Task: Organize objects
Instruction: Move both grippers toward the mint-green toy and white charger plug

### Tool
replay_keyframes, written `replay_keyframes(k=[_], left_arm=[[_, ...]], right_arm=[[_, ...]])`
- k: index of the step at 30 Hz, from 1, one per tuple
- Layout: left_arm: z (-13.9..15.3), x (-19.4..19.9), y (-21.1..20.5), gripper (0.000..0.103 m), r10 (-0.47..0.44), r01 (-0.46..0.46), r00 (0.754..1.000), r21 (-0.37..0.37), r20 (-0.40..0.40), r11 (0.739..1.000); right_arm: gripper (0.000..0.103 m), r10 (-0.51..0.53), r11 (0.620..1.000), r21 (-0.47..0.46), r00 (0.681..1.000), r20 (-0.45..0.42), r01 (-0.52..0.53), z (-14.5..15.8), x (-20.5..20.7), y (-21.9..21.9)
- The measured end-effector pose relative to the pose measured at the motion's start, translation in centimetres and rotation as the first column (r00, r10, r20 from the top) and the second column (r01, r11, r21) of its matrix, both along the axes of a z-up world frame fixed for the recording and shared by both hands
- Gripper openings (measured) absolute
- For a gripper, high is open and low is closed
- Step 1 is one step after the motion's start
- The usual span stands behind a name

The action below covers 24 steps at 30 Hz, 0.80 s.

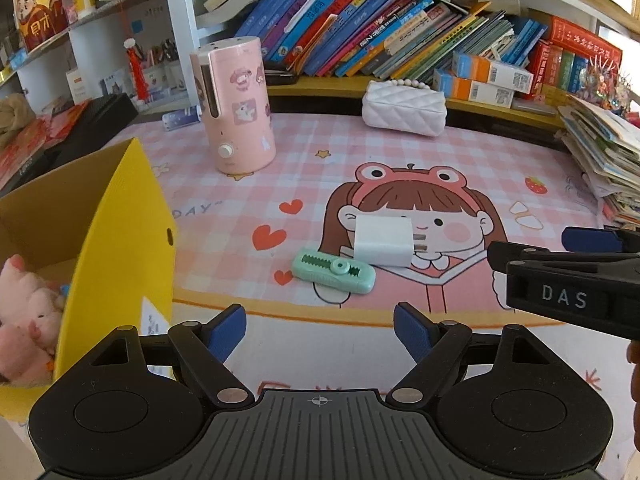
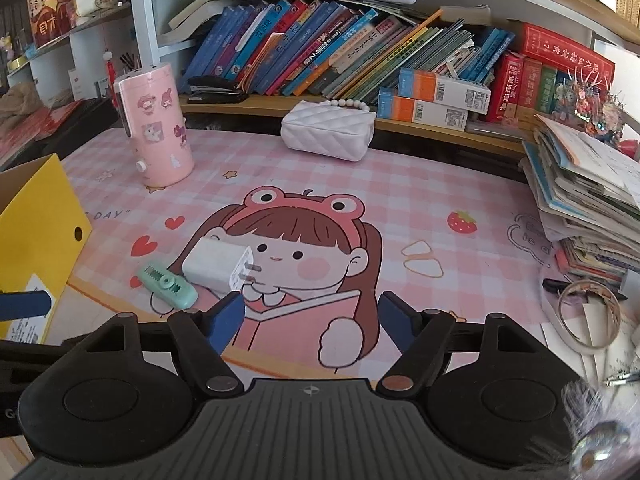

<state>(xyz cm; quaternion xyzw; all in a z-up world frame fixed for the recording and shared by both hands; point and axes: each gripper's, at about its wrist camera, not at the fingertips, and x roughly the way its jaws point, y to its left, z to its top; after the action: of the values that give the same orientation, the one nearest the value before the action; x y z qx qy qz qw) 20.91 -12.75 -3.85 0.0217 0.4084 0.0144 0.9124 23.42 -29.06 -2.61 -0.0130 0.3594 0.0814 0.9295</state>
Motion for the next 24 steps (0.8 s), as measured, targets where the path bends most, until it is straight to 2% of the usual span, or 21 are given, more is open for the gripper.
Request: replay_keyframes(k=[15, 24], left_arm=[[-4.4, 6.3, -0.6, 0.082, -0.003, 0.005, 0.998, 0.024, -0.069, 1.000], [-5.2, 7.5, -0.1, 0.080, -0.035, 0.035, 0.997, 0.007, -0.064, 0.999]], right_arm=[[0.073, -0.011, 1.000, -0.003, 1.000, -0.022, 0.011, -0.9, 2.2, -1.0], [0.073, -0.025, 1.000, 0.008, 0.999, -0.037, 0.025, -1.2, 2.5, -1.0]])
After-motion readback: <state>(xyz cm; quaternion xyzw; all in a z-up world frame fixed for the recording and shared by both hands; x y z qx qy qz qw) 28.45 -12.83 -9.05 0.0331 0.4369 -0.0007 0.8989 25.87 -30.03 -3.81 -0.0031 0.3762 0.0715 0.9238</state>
